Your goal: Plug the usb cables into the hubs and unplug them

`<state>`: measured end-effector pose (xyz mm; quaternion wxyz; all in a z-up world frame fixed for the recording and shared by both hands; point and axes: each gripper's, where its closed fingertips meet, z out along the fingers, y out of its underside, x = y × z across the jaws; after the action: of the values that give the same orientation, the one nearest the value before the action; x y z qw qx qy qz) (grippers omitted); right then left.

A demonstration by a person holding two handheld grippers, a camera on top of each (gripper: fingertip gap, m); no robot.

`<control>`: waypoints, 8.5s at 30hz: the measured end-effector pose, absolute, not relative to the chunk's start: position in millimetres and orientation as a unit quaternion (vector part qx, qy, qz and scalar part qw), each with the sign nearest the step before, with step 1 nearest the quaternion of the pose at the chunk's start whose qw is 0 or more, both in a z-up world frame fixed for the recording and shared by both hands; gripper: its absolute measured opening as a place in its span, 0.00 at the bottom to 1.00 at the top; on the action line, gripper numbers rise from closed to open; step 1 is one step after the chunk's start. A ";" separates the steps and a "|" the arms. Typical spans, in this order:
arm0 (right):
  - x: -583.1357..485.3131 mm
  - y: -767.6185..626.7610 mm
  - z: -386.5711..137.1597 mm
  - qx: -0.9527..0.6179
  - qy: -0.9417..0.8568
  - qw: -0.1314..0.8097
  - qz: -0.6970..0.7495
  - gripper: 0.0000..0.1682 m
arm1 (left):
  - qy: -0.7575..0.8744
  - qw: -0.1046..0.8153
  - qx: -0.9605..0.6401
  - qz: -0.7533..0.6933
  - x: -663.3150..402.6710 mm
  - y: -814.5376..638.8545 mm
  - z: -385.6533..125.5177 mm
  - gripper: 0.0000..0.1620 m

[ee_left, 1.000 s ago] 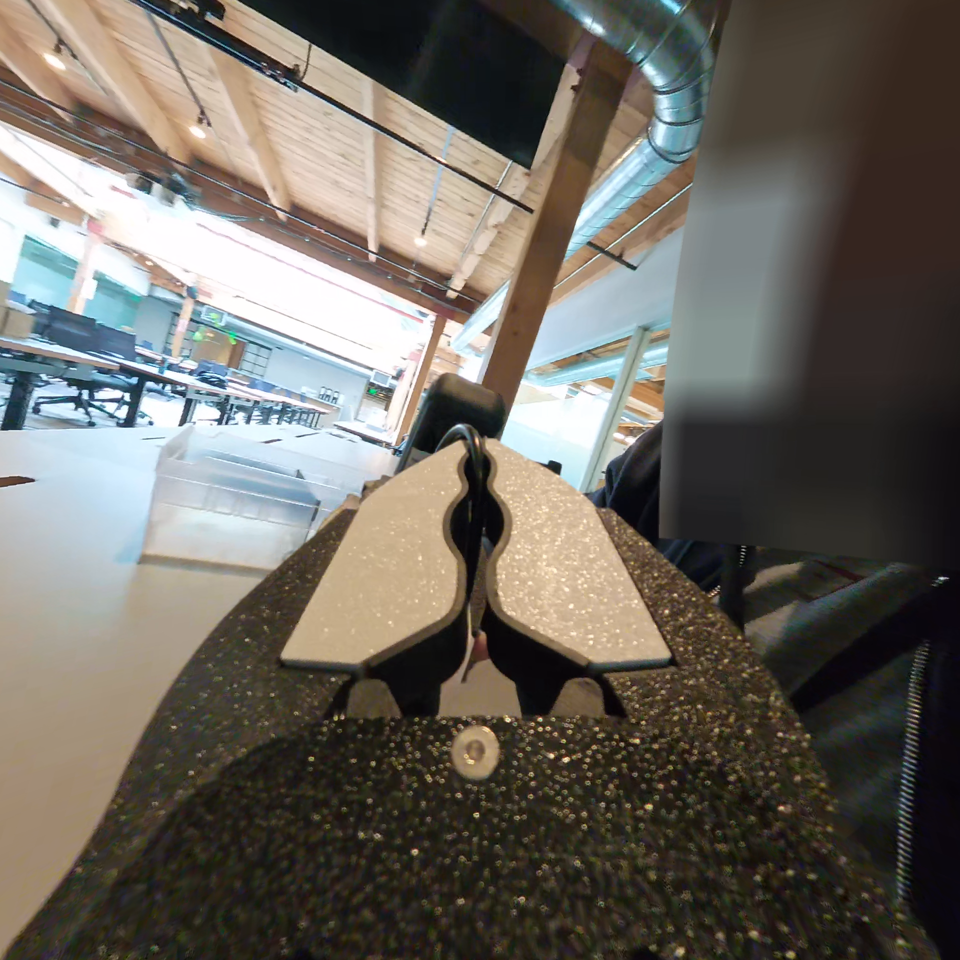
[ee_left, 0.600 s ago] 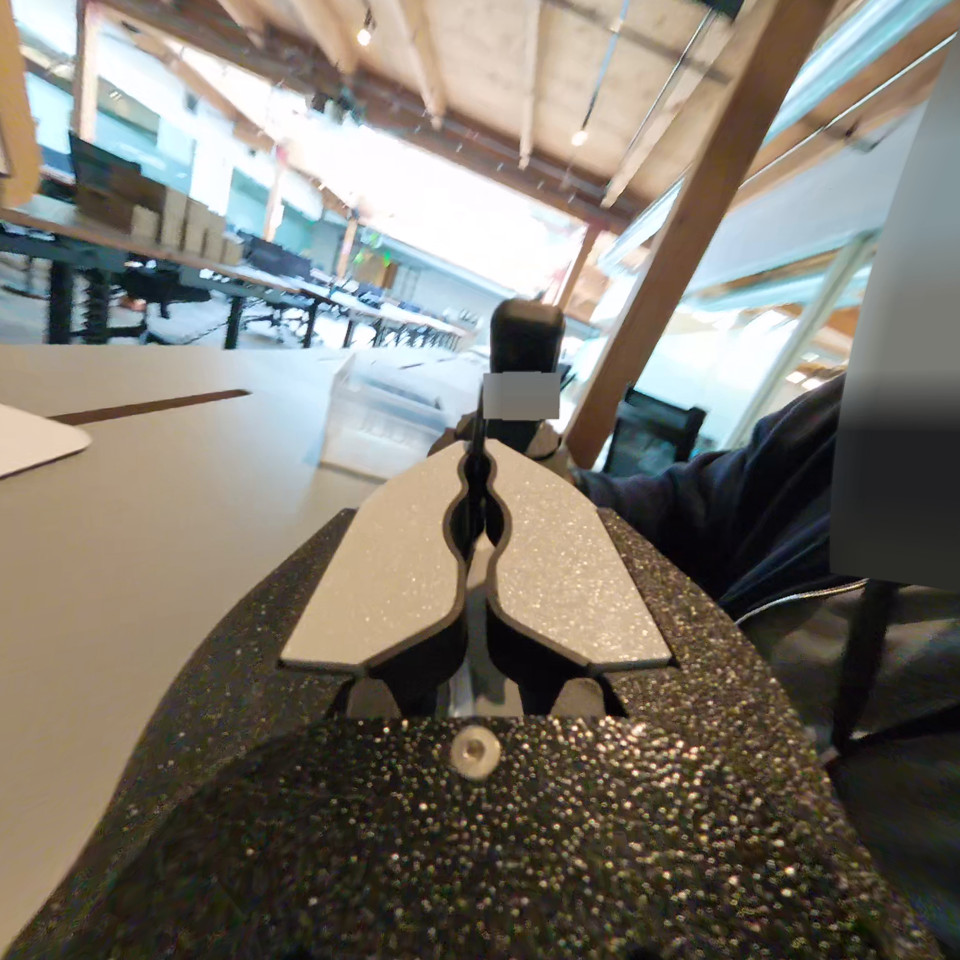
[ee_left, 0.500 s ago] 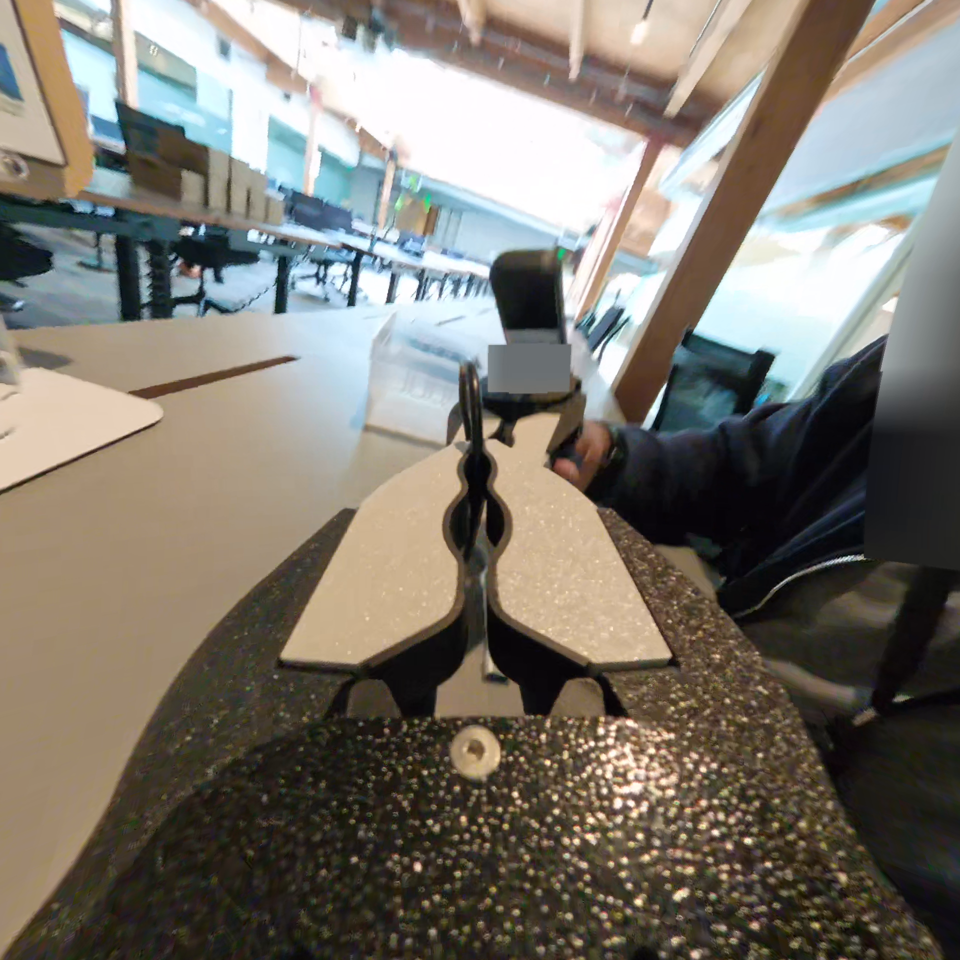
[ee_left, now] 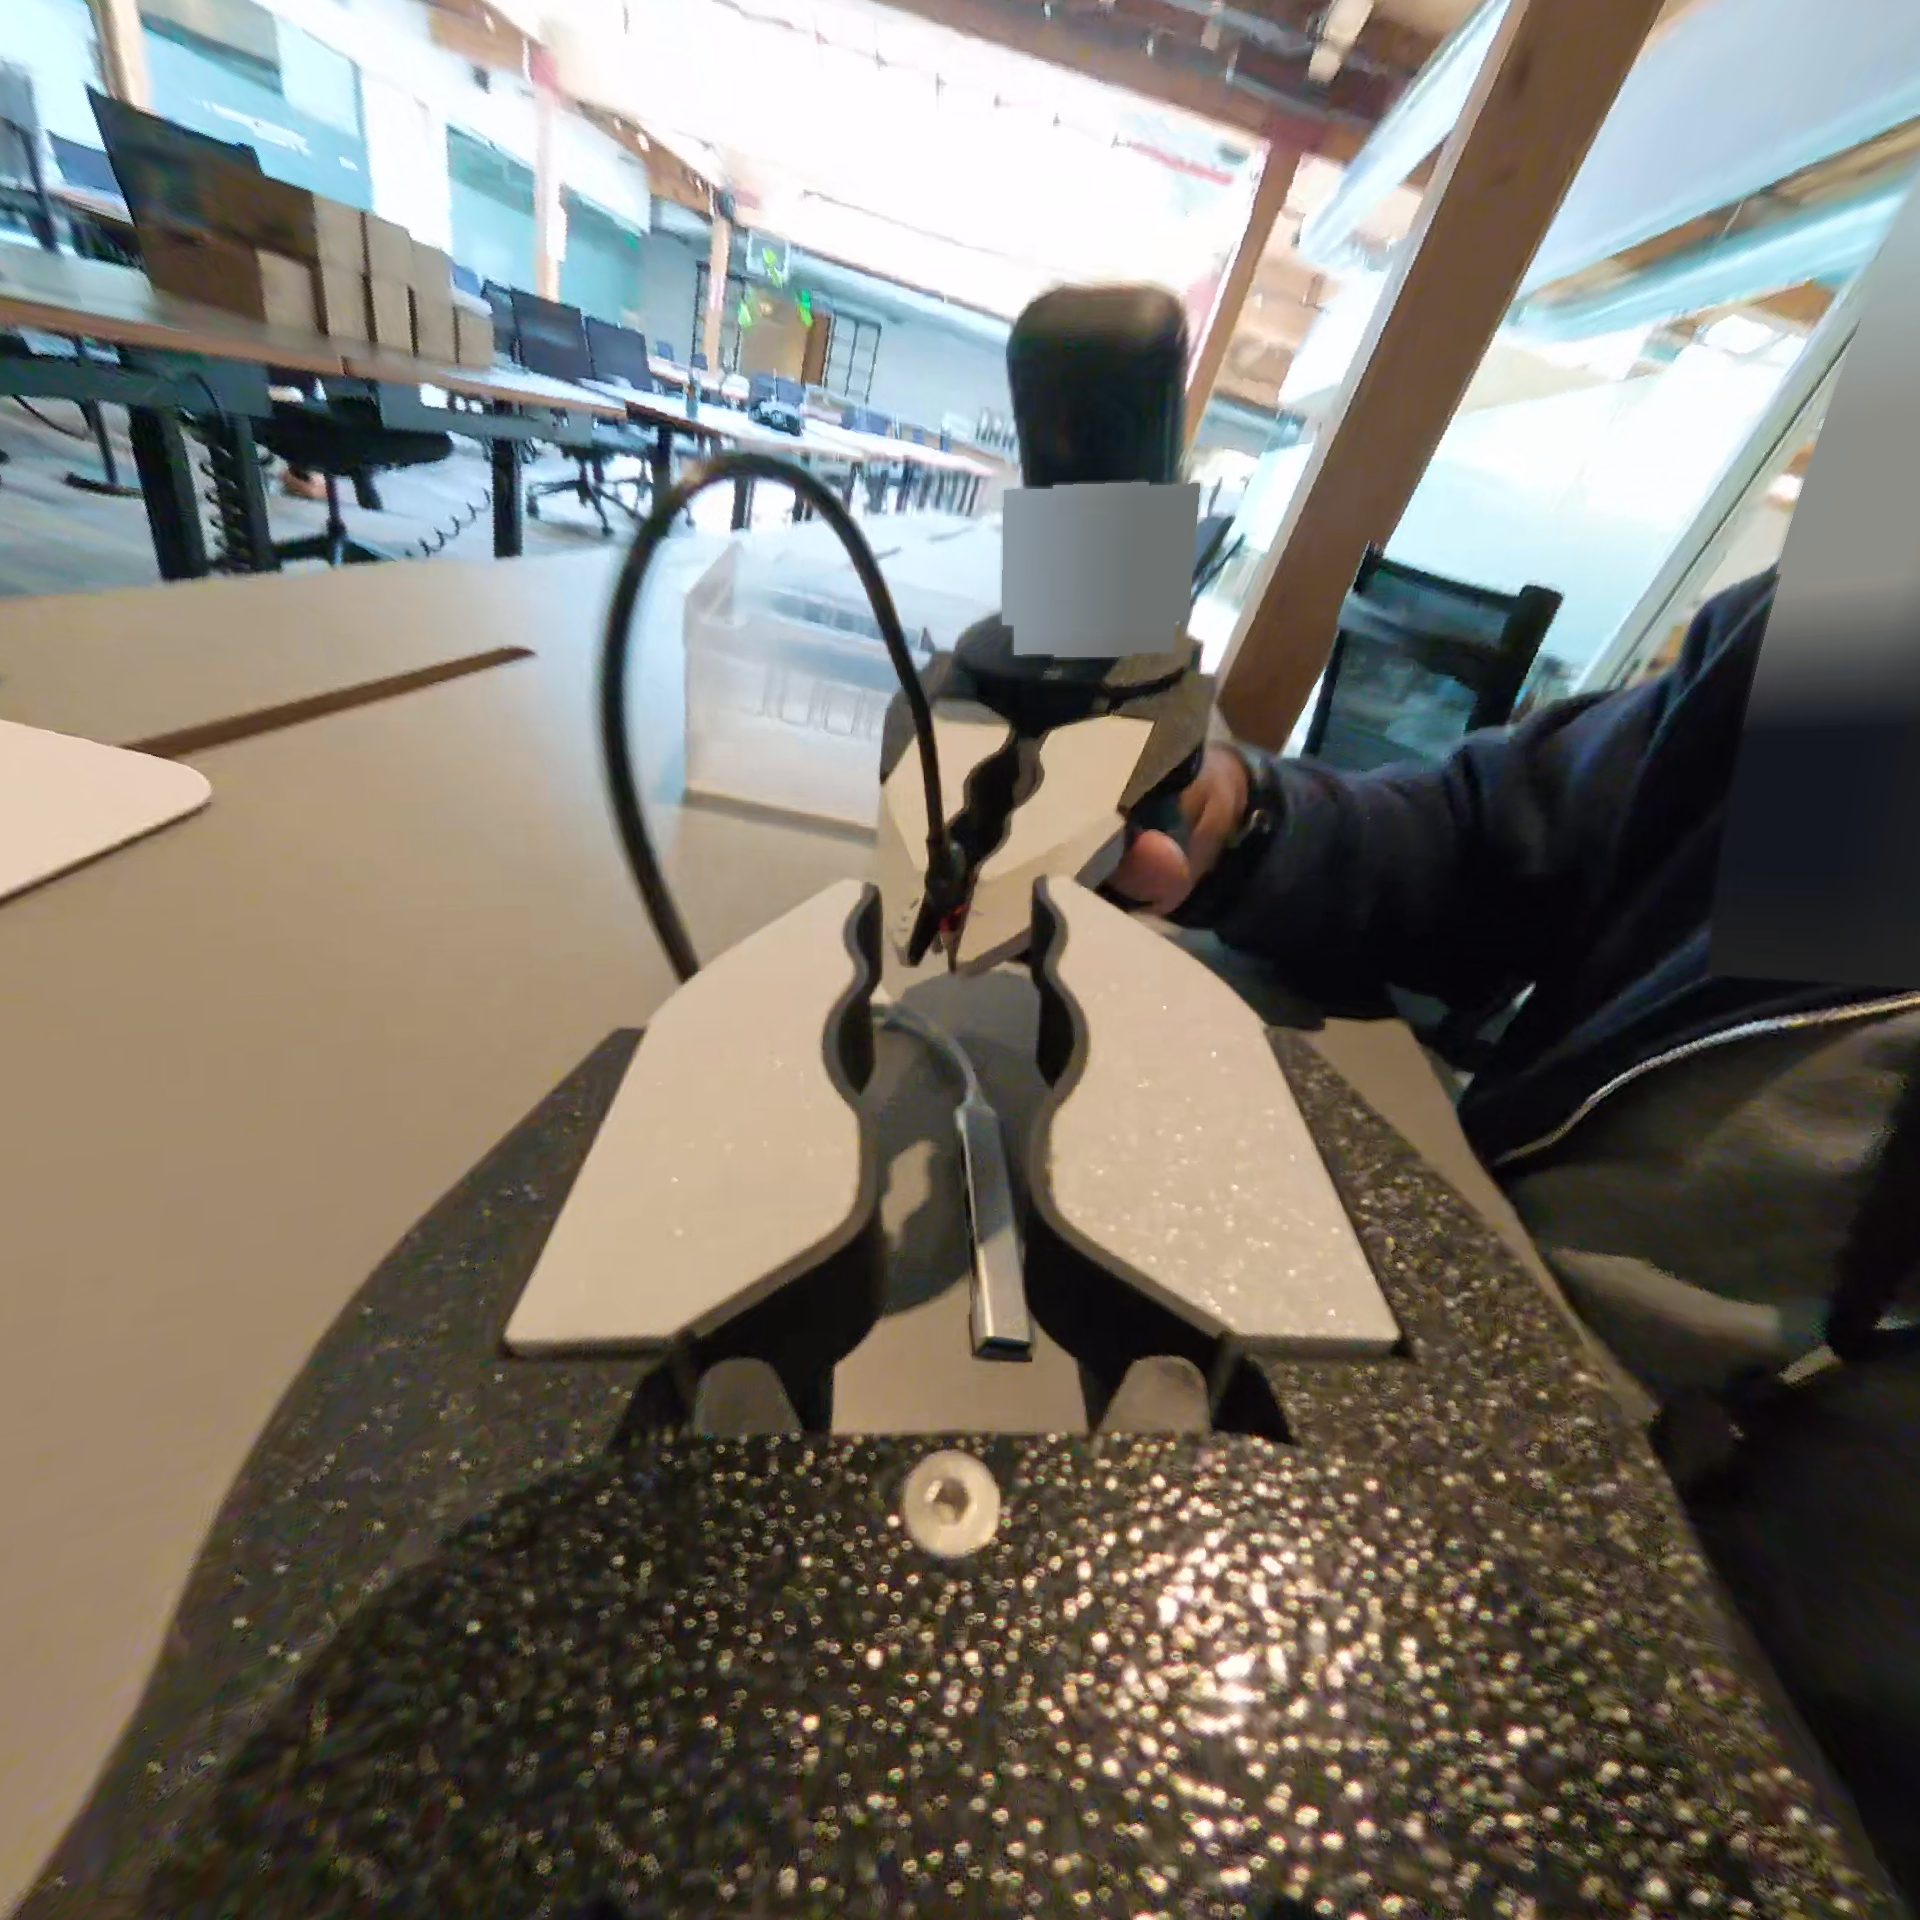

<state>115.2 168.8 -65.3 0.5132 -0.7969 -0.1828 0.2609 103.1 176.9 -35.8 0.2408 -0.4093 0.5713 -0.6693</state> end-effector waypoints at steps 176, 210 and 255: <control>167.0 131.6 29.8 -0.554 -0.063 0.784 0.274 0.08 | 0.385 0.368 -0.406 -0.743 89.9 253.5 -2.9 0.14; 87.6 132.5 -12.7 -0.584 -0.053 0.578 0.567 0.08 | 0.651 0.585 -0.135 -0.465 93.8 129.5 -13.9 0.09; 111.2 141.9 -59.1 -0.734 -0.176 0.563 0.336 0.21 | 0.618 0.505 -0.239 -0.553 96.0 155.4 -12.8 0.05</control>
<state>111.2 141.9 -59.1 0.5632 -0.7343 -0.1762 0.3356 96.0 155.4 -12.8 0.5054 -0.2389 0.6181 -0.5527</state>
